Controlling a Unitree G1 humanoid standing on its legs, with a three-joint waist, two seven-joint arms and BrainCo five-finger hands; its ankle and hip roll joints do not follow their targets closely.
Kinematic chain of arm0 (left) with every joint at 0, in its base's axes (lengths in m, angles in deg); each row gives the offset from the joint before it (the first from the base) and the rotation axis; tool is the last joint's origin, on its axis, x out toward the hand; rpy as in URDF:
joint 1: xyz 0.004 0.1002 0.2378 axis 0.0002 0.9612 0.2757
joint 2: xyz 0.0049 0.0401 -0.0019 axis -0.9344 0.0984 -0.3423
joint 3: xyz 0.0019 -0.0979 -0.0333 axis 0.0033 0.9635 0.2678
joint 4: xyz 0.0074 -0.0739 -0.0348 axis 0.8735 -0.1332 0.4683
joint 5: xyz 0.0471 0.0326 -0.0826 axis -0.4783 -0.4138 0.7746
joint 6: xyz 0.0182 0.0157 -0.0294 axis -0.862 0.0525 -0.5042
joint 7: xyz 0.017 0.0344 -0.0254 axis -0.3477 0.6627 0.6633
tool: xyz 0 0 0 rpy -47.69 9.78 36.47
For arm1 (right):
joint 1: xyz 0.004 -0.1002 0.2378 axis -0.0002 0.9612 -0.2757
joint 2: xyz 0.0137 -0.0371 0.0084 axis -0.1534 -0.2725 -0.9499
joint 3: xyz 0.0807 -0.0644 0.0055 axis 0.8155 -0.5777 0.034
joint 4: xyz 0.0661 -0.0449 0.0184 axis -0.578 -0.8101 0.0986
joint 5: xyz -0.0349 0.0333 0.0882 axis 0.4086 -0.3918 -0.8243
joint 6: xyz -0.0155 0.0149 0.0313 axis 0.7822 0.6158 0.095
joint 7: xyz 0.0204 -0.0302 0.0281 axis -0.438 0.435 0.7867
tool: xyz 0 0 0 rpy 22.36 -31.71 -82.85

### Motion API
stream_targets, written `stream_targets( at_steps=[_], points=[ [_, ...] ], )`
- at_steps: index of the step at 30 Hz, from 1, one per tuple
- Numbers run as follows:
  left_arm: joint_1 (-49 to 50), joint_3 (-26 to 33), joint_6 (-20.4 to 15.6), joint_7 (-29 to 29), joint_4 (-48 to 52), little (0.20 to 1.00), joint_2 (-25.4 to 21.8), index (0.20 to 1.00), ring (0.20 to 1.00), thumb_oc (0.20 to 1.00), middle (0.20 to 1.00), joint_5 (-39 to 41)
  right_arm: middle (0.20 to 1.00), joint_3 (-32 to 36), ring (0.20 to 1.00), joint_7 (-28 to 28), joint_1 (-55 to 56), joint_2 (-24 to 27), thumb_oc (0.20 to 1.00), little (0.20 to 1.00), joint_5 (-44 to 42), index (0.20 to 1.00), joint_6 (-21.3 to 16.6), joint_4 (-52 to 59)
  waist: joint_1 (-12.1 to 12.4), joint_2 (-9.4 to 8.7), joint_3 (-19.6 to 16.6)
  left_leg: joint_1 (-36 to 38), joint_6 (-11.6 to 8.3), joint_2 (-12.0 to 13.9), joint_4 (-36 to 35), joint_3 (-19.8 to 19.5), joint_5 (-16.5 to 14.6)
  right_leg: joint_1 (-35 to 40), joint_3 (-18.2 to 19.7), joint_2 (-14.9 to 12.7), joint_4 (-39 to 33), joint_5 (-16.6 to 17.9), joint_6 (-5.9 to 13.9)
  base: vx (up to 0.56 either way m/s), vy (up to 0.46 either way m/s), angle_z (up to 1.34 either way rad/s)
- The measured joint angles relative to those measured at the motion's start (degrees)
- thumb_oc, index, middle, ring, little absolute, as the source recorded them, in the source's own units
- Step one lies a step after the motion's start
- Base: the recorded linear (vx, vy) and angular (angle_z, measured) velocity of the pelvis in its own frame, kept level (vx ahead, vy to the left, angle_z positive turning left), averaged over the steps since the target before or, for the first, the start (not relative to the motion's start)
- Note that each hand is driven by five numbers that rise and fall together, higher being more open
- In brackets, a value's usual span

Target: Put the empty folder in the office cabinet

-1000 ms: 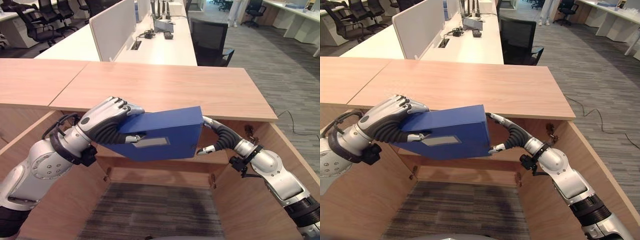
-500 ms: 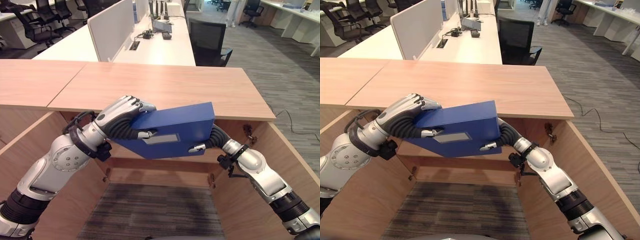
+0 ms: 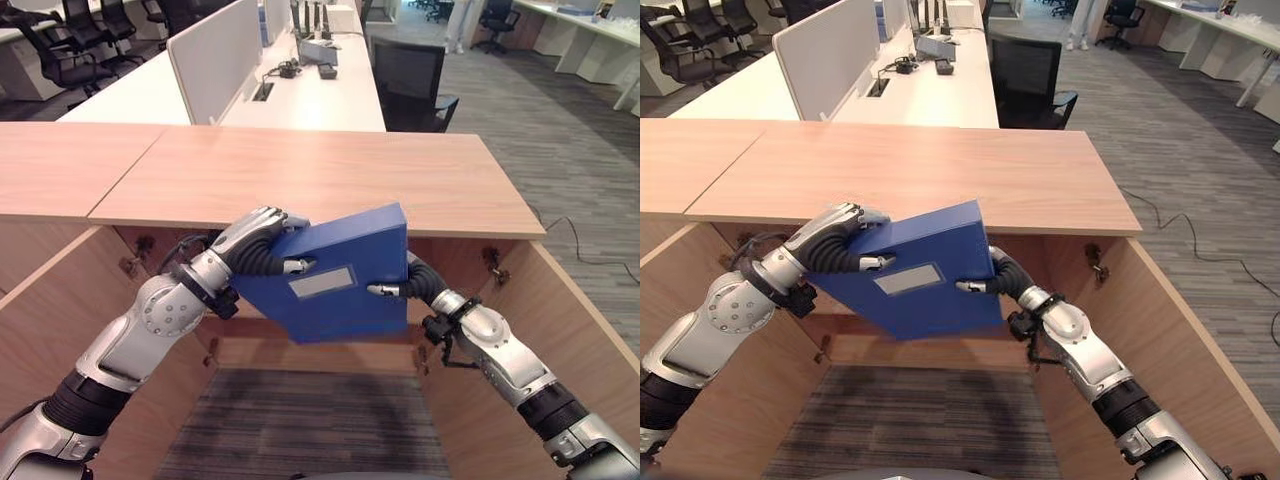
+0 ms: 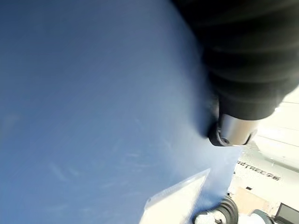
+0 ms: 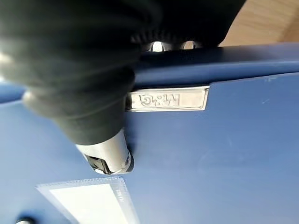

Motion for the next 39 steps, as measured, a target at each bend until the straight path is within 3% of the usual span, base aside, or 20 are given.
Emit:
stream_targets(
  at_steps=[8,9,10,16,18,21,23,25,27,28,30,32,36,38,39],
  points=[
    [0.01,-0.8,1.69,-0.9,-0.64,0.2,0.77,0.2,0.2,0.2,0.2,1.96,0.2,0.15,0.2,1.19,1.64,-0.59,0.2,0.2,-3.11,0.2,1.64,-0.09,0.04,-0.06,-0.04,0.04,0.01,0.0,0.0,0.0,0.0,0.06,-0.02,0.0,0.0,0.02,0.03,0.0,0.0,0.0],
    [0.0,-1.38,1.79,-0.91,-1.24,0.341,1.1,0.341,0.341,0.341,0.341,2.15,0.2,-0.56,0.2,1.19,1.72,-1.24,0.2,0.2,-3.21,0.2,1.36,-1.31,0.11,-0.09,-0.22,0.05,0.0,0.0,0.0,0.0,0.01,0.07,-0.03,-0.01,0.0,0.02,0.04,0.0,0.0,0.0],
    [0.06,-2.6,2.28,-1.19,-3.38,1.0,1.52,1.0,1.0,1.0,1.0,2.21,0.2,-1.74,0.2,1.22,1.72,-2.69,0.2,0.2,-3.33,0.2,1.05,-4.56,0.1,0.01,-0.71,0.08,0.0,0.01,0.0,0.03,0.01,0.08,-0.01,-0.01,0.0,0.02,0.03,0.0,0.0,0.0],
    [1.46,-3.33,3.22,-3.09,-3.96,1.0,0.58,1.0,1.0,1.0,1.0,9.5,0.2,-3.93,0.2,3.16,7.1,-6.15,0.2,0.2,-4.6,0.2,2.48,-6.14,0.17,0.29,-0.55,0.03,-0.01,0.03,-0.01,0.12,0.0,0.0,-0.02,-0.01,-0.02,-0.21,0.25,0.0,-0.014,0.0],
    [0.92,-3.62,0.93,-3.51,-2.47,1.0,3.83,1.0,1.0,1.0,1.0,15.21,0.2,-6.15,0.2,5.62,10.41,-8.45,0.2,0.2,-4.47,0.2,4.83,-6.86,0.16,0.42,-0.49,-0.04,-0.01,0.04,-0.01,0.04,0.0,0.0,-0.1,-0.01,-0.02,-0.24,0.26,-0.03,-0.07,0.01],
    [2.81,-4.31,1.05,-6.81,-4.08,1.0,5.03,1.0,1.0,1.0,1.0,22.36,0.2,-5.99,0.2,7.13,14.46,-9.17,0.2,0.2,-4.46,0.2,5.76,-7.03,-0.38,1.18,-0.3,-0.47,-0.03,0.13,-0.02,0.07,0.02,-0.39,-0.09,-0.01,0.0,-0.24,0.26,-0.01,-0.11,0.0],
    [11.27,-4.08,2.75,-12.07,-12.85,1.0,11.0,1.0,1.0,1.0,1.0,39.91,0.2,-3.75,0.2,7.29,15.88,-7.17,0.2,0.2,-4.4,0.2,6.29,-9.63,-1.81,2.12,-0.82,-1.1,-0.09,0.17,-0.02,0.21,0.06,-1.08,-0.05,0.01,-0.02,-0.27,0.22,0.0,-0.109,0.01],
    [13.97,-2.4,2.73,-14.03,-18.7,1.0,17.74,1.0,1.0,1.0,1.0,47.1,0.2,-2.8,0.2,6.83,15.9,-7.47,0.2,0.2,-4.48,0.2,6.87,-13.28,-1.57,2.09,-0.69,-1.92,-0.43,0.49,-0.01,-0.01,0.3,-1.78,-0.24,0.3,0.0,-0.33,0.12,-0.02,-0.195,0.02],
    [18.01,1.09,3.82,-15.42,-31.43,1.0,28.08,1.0,1.0,1.0,1.0,52.48,0.2,0.27,0.2,5.94,15.7,-8.57,0.2,0.2,-4.4,0.2,6.86,-16.82,-1.85,3.01,-0.19,-2.3,-0.57,0.65,0.01,-0.1,0.37,-2.13,-0.22,0.47,0.0,-0.41,0.01,-0.01,-0.159,0.03],
    [19.77,2.41,7.14,-14.28,-38.85,1.0,31.96,1.0,1.0,1.0,1.0,54.48,0.2,1.75,0.2,3.9,15.65,-8.55,0.2,0.2,-4.22,0.2,7.26,-17.88,-2.13,3.0,0.06,-3.5,-0.92,0.87,-0.01,-0.56,0.61,-3.16,-0.61,0.7,0.0,-0.4,-0.11,0.05,-0.204,0.17],
    [22.99,3.22,8.33,-13.96,-41.31,1.0,33.18,1.0,1.0,1.0,1.0,55.61,0.2,2.79,0.2,3.06,15.71,-8.05,0.2,0.2,-3.82,0.2,7.26,-17.96,-1.7,2.29,0.97,-4.06,-1.39,1.58,0.02,-1.11,0.96,-3.42,-1.45,1.45,0.02,-0.42,-0.41,0.06,-0.209,0.14],
    [23.02,7.99,8.36,-12.64,-47.78,1.0,36.2,1.0,1.0,1.0,1.0,57.57,0.2,3.24,0.2,3.08,15.59,-8.01,0.2,0.2,-3.78,0.2,7.02,-17.86,-1.76,2.0,0.94,-3.47,-1.49,1.97,0.02,-1.22,0.93,-2.92,-1.43,1.87,-0.01,-0.87,-1.08,0.03,-0.148,0.04],
    [21.29,7.07,10.33,-9.44,-66.76,1.0,37.84,1.0,1.0,1.0,1.0,56.18,0.2,2.46,0.2,4.49,12.33,-10.7,0.2,0.2,-4.04,0.2,5.31,-16.87,-1.77,2.46,2.61,-4.45,-3.47,3.38,2.0,-1.47,1.26,-3.68,-1.77,3.15,1.79,-1.89,-3.25,0.01,-0.155,0.09],
    [18.84,8.61,11.0,-7.82,-75.08,1.0,38.0,1.0,1.0,1.0,1.0,53.61,0.2,2.75,0.2,4.28,11.34,-10.74,0.2,0.2,-4.03,0.2,4.82,-16.8,-2.06,1.08,4.47,-8.35,-6.03,2.36,7.25,-1.56,2.95,-5.23,-3.3,1.48,3.97,-2.76,-4.89,0.03,-0.063,0.33],
    [18.98,10.56,11.09,-6.23,-75.49,1.0,37.53,1.0,1.0,1.0,1.0,51.63,0.2,2.77,0.2,4.19,11.49,-10.67,0.2,0.2,-3.94,0.2,4.84,-16.81,-1.83,0.41,4.89,-10.13,-5.79,2.71,10.72,0.94,2.41,-4.56,-3.64,0.7,3.12,-2.16,-5.97,0.04,-0.002,0.21]
  ],
)
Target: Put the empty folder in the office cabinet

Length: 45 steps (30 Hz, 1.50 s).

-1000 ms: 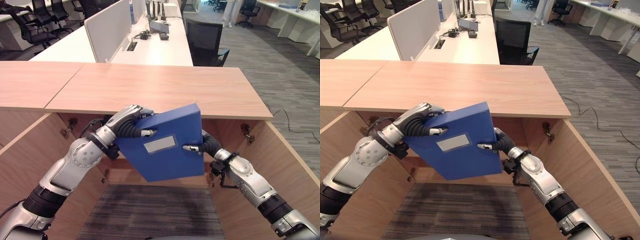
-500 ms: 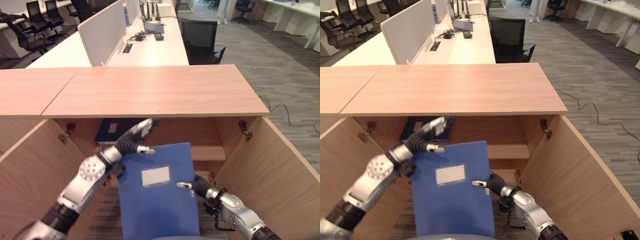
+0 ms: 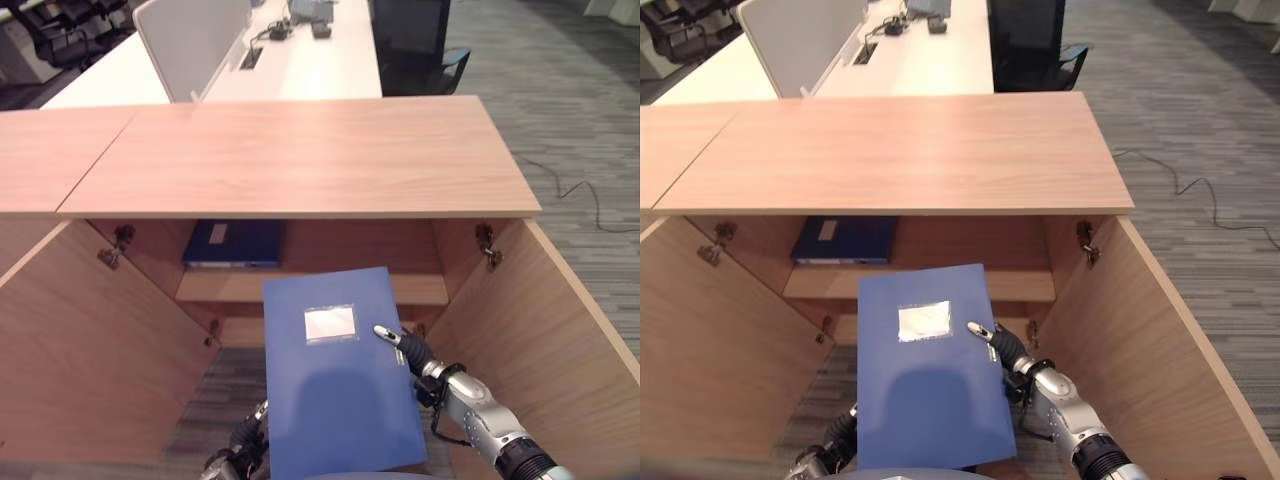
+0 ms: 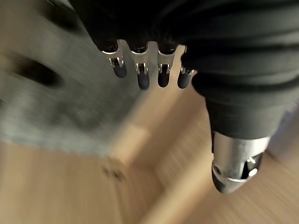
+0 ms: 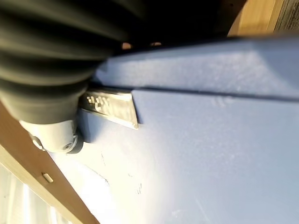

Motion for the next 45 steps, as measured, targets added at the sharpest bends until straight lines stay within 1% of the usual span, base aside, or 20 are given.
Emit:
stream_targets(
  at_steps=[3,5,8,10,14,15,18,20,25,28,30,31,33,34,35,37,38,41,44,45],
  points=[
    [0.21,0.01,0.01,1.01,1.04,1.0,0.36,1.0,1.0,1.0,1.0,-3.71,0.2,0.49,0.2,-0.46,1.2,0.59,0.2,0.2,0.05,0.2,0.02,0.1,-0.28,-0.08,0.35,-0.49,0.31,1.98,-0.27,0.45,-0.38,0.98,-0.95,-0.48,-0.36,-0.09,-0.47,0.06,0.031,0.28],
    [0.35,-0.15,0.01,1.01,1.48,1.0,0.77,1.0,1.0,1.0,1.0,-4.68,0.2,0.72,0.2,-0.71,1.2,0.86,0.2,0.2,0.05,0.2,0.02,0.1,-0.04,0.24,0.56,-1.81,0.1,1.87,-0.68,-0.57,-0.26,0.57,-0.71,-0.88,-0.48,0.25,-0.06,0.1,0.08,0.04],
    [0.44,0.4,-0.01,1.71,1.84,1.0,0.9,1.0,1.0,1.0,1.0,-5.56,0.2,1.4,0.2,-1.58,1.16,0.83,0.2,0.2,0.06,0.2,0.03,0.05,0.81,1.1,1.36,-3.43,-0.06,1.11,-6.59,-4.2,0.09,0.66,1.47,-1.02,-2.07,1.3,1.04,0.12,0.109,-0.36],
    [1.88,1.06,0.05,1.92,1.16,1.0,1.13,1.0,1.0,1.0,1.0,-6.4,0.2,2.09,0.2,-1.93,1.38,0.86,0.2,0.2,0.04,0.2,0.0,0.07,0.64,2.1,1.75,-3.23,0.11,1.45,-8.53,-4.4,0.25,2.12,2.55,-0.73,-2.78,1.94,1.03,0.16,0.137,-0.52],
    [2.28,1.48,0.04,2.07,-2.61,1.0,1.39,1.0,1.0,1.0,1.0,-8.37,0.2,3.16,0.2,-2.67,2.96,1.94,0.2,0.2,0.04,0.2,-0.06,0.09,-0.39,4.64,0.56,0.41,0.43,2.11,-10.69,-3.72,0.29,4.27,4.09,-0.03,-3.02,-0.49,3.66,0.15,0.173,-0.27],
    [2.26,1.51,0.01,2.38,-2.68,1.0,1.44,1.0,1.0,1.0,1.0,-9.11,0.2,4.38,0.2,-3.28,3.92,1.54,0.2,0.2,0.06,0.2,-0.07,-0.19,-0.38,5.19,-0.2,0.88,2.32,1.83,-10.78,-3.28,2.74,4.82,4.41,-0.48,-2.81,-1.32,4.61,0.12,0.193,-0.14],
    [2.2,1.46,-0.08,3.54,-1.51,1.0,0.49,1.0,1.0,1.0,1.0,-9.21,0.2,5.27,0.2,-5.65,4.22,-2.49,0.2,0.2,-0.11,0.2,-0.18,-0.25,0.36,2.79,-0.68,1.05,4.49,-0.89,-10.68,-0.32,1.93,3.19,5.44,-3.86,-1.02,-3.05,6.98,0.1,0.19,-0.3],
    [1.88,1.37,-0.21,4.32,-0.67,1.0,0.39,1.0,1.0,1.0,1.0,-9.2,0.2,5.4,0.2,-7.49,3.88,-4.83,0.2,0.2,-0.57,0.2,-0.22,-0.25,0.58,2.44,-0.81,1.08,5.47,-2.43,-10.67,0.55,1.28,2.87,5.44,-5.59,-1.07,-3.13,8.03,0.04,0.191,-0.21],
    [1.86,0.57,-0.58,5.84,1.97,1.0,0.51,1.0,1.0,1.0,1.0,-9.17,0.2,5.68,0.2,-10.51,0.6,-7.97,0.2,0.2,-3.05,0.2,-0.65,-0.18,1.6,3.28,-0.35,-1.21,6.61,-3.52,-10.66,2.51,0.58,-0.33,7.19,-6.91,-0.94,-2.61,9.72,-0.05,0.196,-0.22],
    [1.8,-1.12,-0.58,6.73,2.62,1.0,0.49,1.0,1.0,1.0,1.0,-9.18,0.2,6.82,0.2,-12.83,-2.9,-8.75,0.2,0.2,-6.42,0.2,-1.77,-0.15,2.46,3.79,0.42,-5.02,7.06,-3.16,-9.45,4.3,0.49,-6.92,8.34,-6.57,3.49,-2.57,10.06,-0.13,0.23,-0.48],
    [1.38,-1.99,-0.6,7.05,3.02,1.0,0.51,1.0,1.0,1.0,1.0,-9.17,0.2,6.94,0.2,-14.96,-8.91,-8.97,0.2,0.2,-9.71,0.2,-2.85,-0.09,3.41,4.33,3.88,-7.7,8.29,-1.49,-7.27,7.87,-0.4,-14.79,6.42,-5.99,12.65,-2.84,10.26,-0.05,0.156,-0.81],
    [0.81,-1.59,-0.54,7.16,3.01,1.0,0.46,1.0,1.0,1.0,1.0,-9.03,0.2,7.36,0.2,-15.52,-10.43,-9.47,0.2,0.2,-10.04,0.2,-3.34,-0.01,3.56,4.45,5.09,-7.87,8.48,-1.28,-7.08,9.15,-0.21,-16.39,3.51,-6.51,14.78,-2.94,10.32,-0.08,0.09,-0.56],
    [-0.15,-1.38,-0.69,8.36,3.11,1.0,-0.08,1.0,1.0,1.0,1.0,-9.04,0.2,7.88,0.2,-17.53,-13.69,-10.26,0.2,0.2,-12.44,0.2,-4.86,0.57,5.22,4.24,6.98,-9.44,9.79,-1.3,-4.68,12.31,-1.37,-18.54,-8.62,-11.34,16.08,-4.68,8.08,-0.1,0.005,-0.61],
    [-0.24,-1.45,-0.85,8.61,3.34,1.0,-0.05,1.0,1.0,1.0,1.0,-9.03,0.2,8.13,0.2,-17.86,-14.09,-9.85,0.2,0.2,-12.44,0.2,-5.22,1.59,5.18,4.77,7.31,-10.56,10.2,-0.92,-3.75,12.54,-2.34,-18.77,-10.89,-12.65,16.27,-4.7,8.04,-0.09,-0.062,-0.65],
    [-0.49,-1.57,-1.38,9.0,3.59,1.0,-0.47,1.0,1.0,1.0,1.0,-8.99,0.2,8.13,0.2,-18.59,-15.4,-10.22,0.2,0.2,-12.46,0.2,-6.27,3.49,6.01,4.83,8.47,-13.77,9.56,0.29,-0.23,13.63,-3.72,-20.15,-14.48,-14.94,16.12,-4.73,8.39,-0.06,-0.051,-0.4],
    [-1.75,-1.46,-1.43,9.55,2.81,1.0,-1.24,1.0,1.0,1.0,1.0,-8.99,0.2,8.91,0.2,-18.88,-16.44,-10.85,0.2,0.2,-12.51,0.2,-6.7,5.22,6.65,4.49,10.58,-16.17,8.85,1.21,3.75,13.4,-4.87,-20.27,-15.45,-15.28,14.56,-1.77,10.01,-0.08,-0.045,-0.17],
    [-1.84,-1.46,-1.36,10.08,2.82,1.0,-1.16,1.0,1.0,1.0,1.0,-8.96,0.2,8.95,0.2,-19.66,-16.25,-10.68,0.2,0.2,-13.74,0.2,-7.11,5.99,6.61,4.57,11.0,-18.06,7.94,1.63,5.11,12.34,-4.94,-21.0,-15.13,-14.64,14.43,0.19,9.55,-0.05,-0.052,0.14],
    [-2.45,-1.4,-2.15,10.59,3.12,1.0,-1.83,1.0,1.0,1.0,1.0,-8.95,0.2,11.25,0.2,-21.88,-18.56,-9.93,0.2,0.2,-14.42,0.2,-9.39,6.82,6.14,3.98,12.72,-24.57,7.38,3.26,10.94,10.46,-5.59,-27.46,-15.19,-14.98,21.46,-2.22,7.4,-0.01,-0.065,0.13],
    [-3.13,-1.35,-2.36,10.8,3.14,1.0,-2.2,1.0,1.0,1.0,1.0,-8.95,0.2,13.71,0.2,-23.45,-22.14,-9.31,0.2,0.2,-16.6,0.2,-10.41,6.99,5.94,3.76,14.1,-28.68,7.92,3.76,15.95,9.7,-6.9,-31.73,-15.03,-16.53,27.73,-4.75,7.14,-0.02,-0.052,0.16],
    [-3.06,-1.71,-2.37,10.98,3.35,1.0,-2.4,1.0,1.0,1.0,1.0,-8.9,0.2,14.65,0.2,-24.84,-24.94,-8.41,0.2,0.2,-17.77,0.2,-11.18,7.61,5.84,4.13,14.47,-31.74,8.02,4.25,20.25,8.96,-8.47,-34.3,-14.82,-17.32,32.0,-6.65,6.36,-0.02,-0.05,0.13]
  ],
)
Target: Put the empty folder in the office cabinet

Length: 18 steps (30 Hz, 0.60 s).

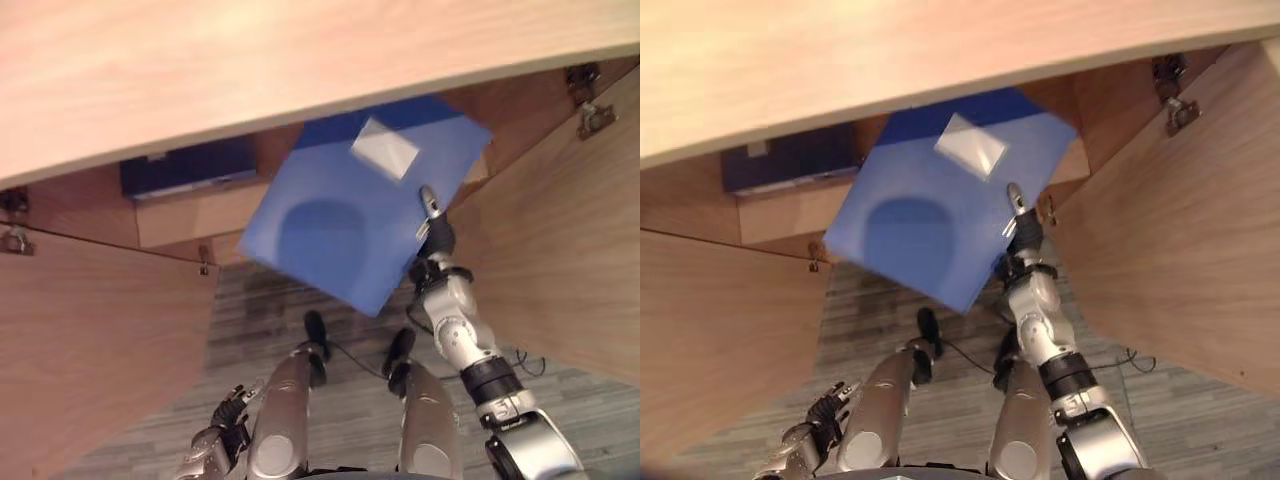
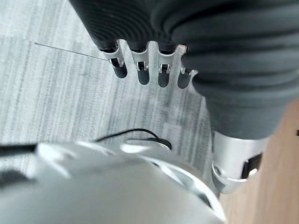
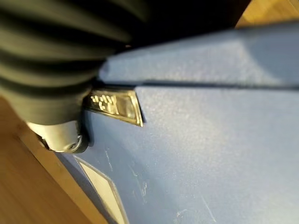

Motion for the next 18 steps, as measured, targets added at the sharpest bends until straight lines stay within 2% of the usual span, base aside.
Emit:
stream_targets(
  at_steps=[3,4,6,8,10,12,13,17,18],
  points=[
    [-0.16,-0.1,-0.08,0.23,1.24,1.0,-0.42,1.0,1.0,1.0,1.0,0.13,0.2,1.85,0.2,-1.13,-4.42,0.76,0.2,0.2,-0.86,0.2,-1.91,0.84,0.14,0.2,0.13,-4.7,0.2,0.78,6.14,-0.85,-2.8,-4.22,0.31,-1.4,6.47,-3.12,-0.44,-0.02,-0.069,0.16],
    [-0.08,-1.2,-0.06,0.7,2.58,1.0,-1.32,1.0,1.0,1.0,1.0,0.43,0.2,3.73,0.2,-2.86,-8.06,0.91,0.2,0.2,-0.85,0.2,-3.09,0.82,0.56,0.2,0.13,-7.81,0.34,1.27,11.19,-1.64,-4.49,-7.01,0.78,-2.3,11.53,-5.18,-0.86,0.0,-0.086,0.14],
    [-0.15,-2.02,-0.07,1.07,3.24,1.0,-1.78,1.0,1.0,1.0,1.0,0.49,0.2,4.93,0.2,-4.09,-10.85,0.99,0.2,0.2,-0.9,0.2,-4.58,0.33,0.89,0.15,0.14,-9.73,0.49,1.52,14.66,-2.05,-5.78,-8.72,1.19,-3.16,15.27,-6.93,-1.05,0.0,-0.075,0.12],
    [0.36,-2.45,-0.21,1.39,4.68,1.0,-2.38,1.0,1.0,1.0,1.0,1.03,0.2,6.46,0.2,-6.4,-17.2,1.28,0.2,0.2,-1.25,0.2,-5.44,-5.49,1.01,0.16,0.12,-12.8,0.4,2.22,19.85,-3.07,-8.09,-11.17,1.67,-4.11,20.47,-9.46,-1.3,0.0,-0.103,0.12],
    [0.44,-3.49,-0.36,1.8,5.15,1.0,-2.88,1.0,1.0,1.0,1.0,1.08,0.2,7.86,0.2,-7.78,-20.23,1.55,0.2,0.2,-3.23,0.2,-6.31,-8.01,1.2,0.15,0.07,-14.85,0.06,2.24,22.19,-3.74,-8.84,-12.9,2.05,-4.51,23.05,-10.62,-1.67,0.0,-0.092,0.17],
    [0.42,-4.68,-0.11,2.25,4.74,1.0,-3.52,1.0,1.0,1.0,1.0,1.08,0.2,9.32,0.2,-9.59,-25.93,1.7,0.2,0.2,-6.51,0.2,-7.89,-15.07,1.4,0.15,0.06,-16.45,0.35,2.3,24.35,-4.18,-9.47,-14.44,2.32,-5.34,25.57,-11.76,-2.0,0.01,-0.074,0.11],
    [0.65,-4.82,-0.06,2.54,4.58,1.0,-3.69,1.0,1.0,1.0,1.0,1.2,0.2,11.03,0.2,-11.06,-28.23,2.15,0.2,0.2,-10.1,0.2,-8.1,-17.77,2.59,0.18,0.0,-16.65,0.19,2.28,24.54,-4.48,-9.41,-14.77,2.56,-5.22,26.41,-11.96,-1.78,0.02,-0.091,0.08],
    [1.23,-6.36,0.02,3.46,4.02,1.0,-4.53,1.0,1.0,1.0,1.0,2.36,0.2,12.34,0.2,-13.03,-37.38,4.73,0.2,0.2,-15.21,0.2,-9.01,-29.34,3.89,0.56,-0.55,-17.3,0.04,2.18,25.48,-5.09,-9.36,-15.16,2.57,-5.56,27.92,-12.93,-2.4,0.01,-0.057,0.09],
    [1.99,-6.78,0.05,3.54,4.04,1.0,-4.69,1.0,1.0,1.0,1.0,2.73,0.2,12.51,0.2,-13.56,-40.44,5.34,0.2,0.2,-16.73,0.2,-9.08,-34.92,4.21,0.56,-1.64,-17.79,-0.09,2.08,25.51,-5.31,-9.28,-15.42,2.39,-5.49,28.14,-13.24,-2.4,0.0,-0.048,0.1]
  ],
)
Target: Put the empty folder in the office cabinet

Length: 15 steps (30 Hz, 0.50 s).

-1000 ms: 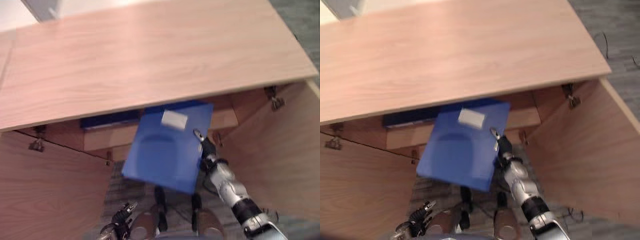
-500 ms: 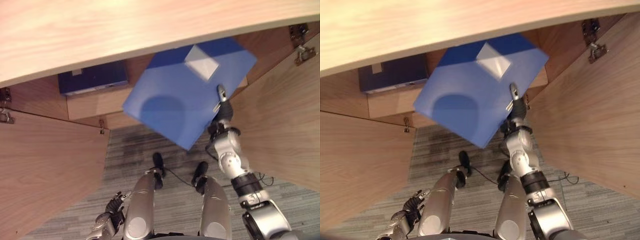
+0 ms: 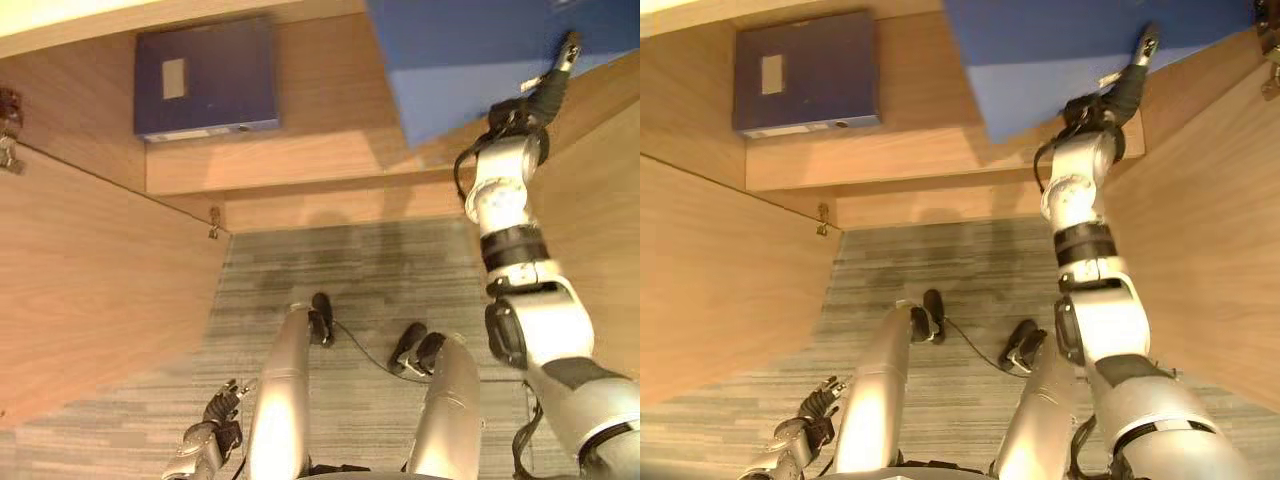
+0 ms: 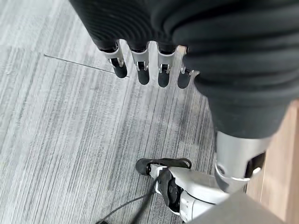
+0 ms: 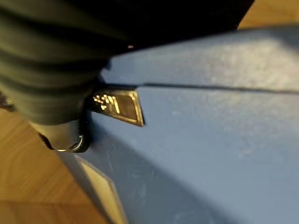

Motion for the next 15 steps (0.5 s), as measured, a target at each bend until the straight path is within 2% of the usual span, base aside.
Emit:
stream_targets(
  at_steps=[4,8,9,15],
  points=[
    [1.47,-2.14,0.05,-0.03,0.16,1.0,-0.72,1.0,1.0,1.0,1.0,0.5,0.2,-0.07,0.2,-1.44,-4.23,2.35,0.2,0.2,-2.16,0.2,0.49,-10.38,1.54,0.0,-2.97,-0.29,-0.16,-0.52,-0.12,-0.6,0.31,0.08,-0.61,-0.29,0.43,-0.74,-0.17,0.0,-0.041,0.13],
    [1.76,-2.7,-0.05,0.35,0.31,1.0,-1.37,1.0,1.0,1.0,1.0,0.56,0.2,-0.94,0.2,-2.47,-7.42,4.19,0.2,0.2,-4.3,0.2,2.3,-19.69,2.02,0.0,-4.71,-0.55,-0.4,-1.18,-0.47,-1.41,0.67,0.45,-1.46,-0.83,0.63,-1.2,-0.19,0.01,-0.024,0.12],
    [1.72,-3.48,-0.03,1.0,0.34,1.0,-1.42,1.0,1.0,1.0,1.0,0.58,0.2,-1.05,0.2,-4.58,-8.8,4.35,0.2,0.2,-4.65,0.2,3.78,-23.18,2.48,0.05,-5.18,-0.7,-0.5,-1.22,-0.55,-1.65,0.73,0.45,-1.67,-0.81,0.64,-1.28,-0.17,0.03,-0.019,0.05],
    [2.46,-4.21,-0.38,2.6,4.47,1.0,-1.51,1.0,1.0,1.0,1.0,2.73,0.2,-1.43,0.2,-8.08,-9.15,5.19,0.2,0.2,-6.58,0.2,5.18,-23.38,3.19,0.15,-5.26,-1.53,-1.08,-1.97,-1.15,-3.41,1.49,1.11,-3.68,-1.17,0.79,-1.62,-0.27,0.02,-0.029,0.15]
  ],
)
